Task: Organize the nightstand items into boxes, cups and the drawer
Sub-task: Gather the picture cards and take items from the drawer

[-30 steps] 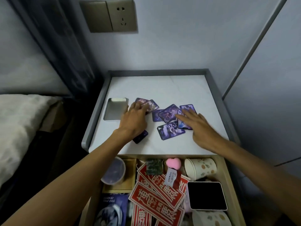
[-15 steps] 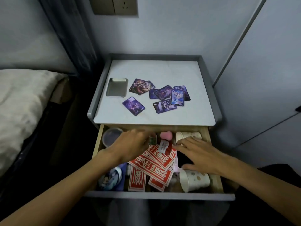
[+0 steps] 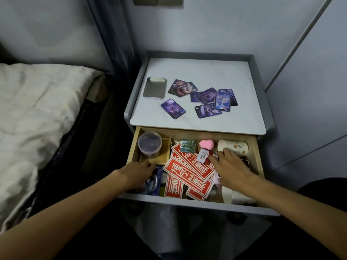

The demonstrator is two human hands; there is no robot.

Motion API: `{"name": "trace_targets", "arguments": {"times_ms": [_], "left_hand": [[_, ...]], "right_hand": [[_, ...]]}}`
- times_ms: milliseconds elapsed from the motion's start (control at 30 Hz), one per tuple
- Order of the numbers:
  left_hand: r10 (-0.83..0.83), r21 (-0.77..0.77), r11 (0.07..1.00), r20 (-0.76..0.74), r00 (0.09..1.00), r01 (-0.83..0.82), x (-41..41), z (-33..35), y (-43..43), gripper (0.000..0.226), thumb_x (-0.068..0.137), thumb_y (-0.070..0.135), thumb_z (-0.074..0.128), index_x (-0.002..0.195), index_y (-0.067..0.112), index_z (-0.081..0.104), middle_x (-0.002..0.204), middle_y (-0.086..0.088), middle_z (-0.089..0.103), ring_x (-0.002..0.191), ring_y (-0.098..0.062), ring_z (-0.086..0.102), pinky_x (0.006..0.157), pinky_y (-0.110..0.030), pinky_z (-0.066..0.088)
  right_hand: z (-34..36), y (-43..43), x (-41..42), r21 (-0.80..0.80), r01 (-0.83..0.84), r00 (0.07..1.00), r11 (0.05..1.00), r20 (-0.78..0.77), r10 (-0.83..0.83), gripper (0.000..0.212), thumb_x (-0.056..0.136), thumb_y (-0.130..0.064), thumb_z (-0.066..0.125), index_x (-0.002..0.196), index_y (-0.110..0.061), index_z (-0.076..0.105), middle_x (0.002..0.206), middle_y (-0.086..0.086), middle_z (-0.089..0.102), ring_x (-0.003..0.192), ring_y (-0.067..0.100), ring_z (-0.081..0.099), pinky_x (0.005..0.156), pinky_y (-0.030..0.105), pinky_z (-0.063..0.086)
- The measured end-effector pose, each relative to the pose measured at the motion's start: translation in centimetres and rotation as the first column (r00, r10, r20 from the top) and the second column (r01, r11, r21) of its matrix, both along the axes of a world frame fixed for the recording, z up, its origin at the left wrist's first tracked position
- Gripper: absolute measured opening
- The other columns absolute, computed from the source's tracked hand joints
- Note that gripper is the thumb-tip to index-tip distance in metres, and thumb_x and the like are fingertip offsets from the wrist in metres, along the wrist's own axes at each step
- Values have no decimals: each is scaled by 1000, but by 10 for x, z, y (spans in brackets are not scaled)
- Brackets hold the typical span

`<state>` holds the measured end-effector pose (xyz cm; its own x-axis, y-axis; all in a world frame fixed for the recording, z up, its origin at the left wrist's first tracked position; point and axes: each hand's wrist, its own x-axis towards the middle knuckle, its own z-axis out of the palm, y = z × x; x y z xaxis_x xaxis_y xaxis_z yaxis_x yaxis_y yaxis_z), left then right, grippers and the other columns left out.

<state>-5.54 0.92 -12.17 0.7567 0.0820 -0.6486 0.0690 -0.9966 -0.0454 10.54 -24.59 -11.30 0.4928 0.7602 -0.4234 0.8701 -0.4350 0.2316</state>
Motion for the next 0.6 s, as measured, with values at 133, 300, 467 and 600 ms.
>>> {"name": "trace_targets", "arguments": {"times_ms": [133, 300, 467, 600], "left_hand": [[-52, 8, 999, 43, 998, 52, -2, -7, 0, 76, 94, 27, 63, 155, 18, 19, 159, -7, 26, 130, -29, 52, 98, -37, 52], [-350, 59, 937, 135, 927, 346, 2, -3, -3, 71, 100, 25, 54, 157, 29, 11, 166, -8, 1, 152, -32, 13, 120, -47, 28], [-561, 167, 825, 117, 820, 541, 9, 0, -4, 66, 102, 23, 51, 156, 31, 16, 165, -12, 3, 153, -34, -1, 118, -45, -2], [-638, 219, 763, 103, 763, 608, 18, -4, -4, 69, 100, 26, 55, 157, 28, 16, 166, -9, 9, 152, -36, -4, 113, -49, -12]], "right_hand": [[19, 13, -5, 135, 35, 991, 990, -133, -17, 74, 85, -32, 69, 144, -18, 26, 135, 13, 42, 114, 29, 52, 95, 38, 46], [35, 35, -6, 257, 29, 975, 966, -220, 29, 69, 86, -49, 66, 142, -24, 34, 141, 11, 39, 129, 29, 41, 102, 42, 41], [19, 51, -13, 251, 51, 959, 967, -283, 22, 55, 87, -55, 57, 133, -25, 54, 132, 11, 45, 113, 26, 51, 88, 38, 48], [-4, 58, -4, 131, 100, 941, 986, -334, -51, 66, 83, -76, 47, 127, -29, 60, 130, 3, 53, 109, 23, 56, 90, 38, 48]]}}
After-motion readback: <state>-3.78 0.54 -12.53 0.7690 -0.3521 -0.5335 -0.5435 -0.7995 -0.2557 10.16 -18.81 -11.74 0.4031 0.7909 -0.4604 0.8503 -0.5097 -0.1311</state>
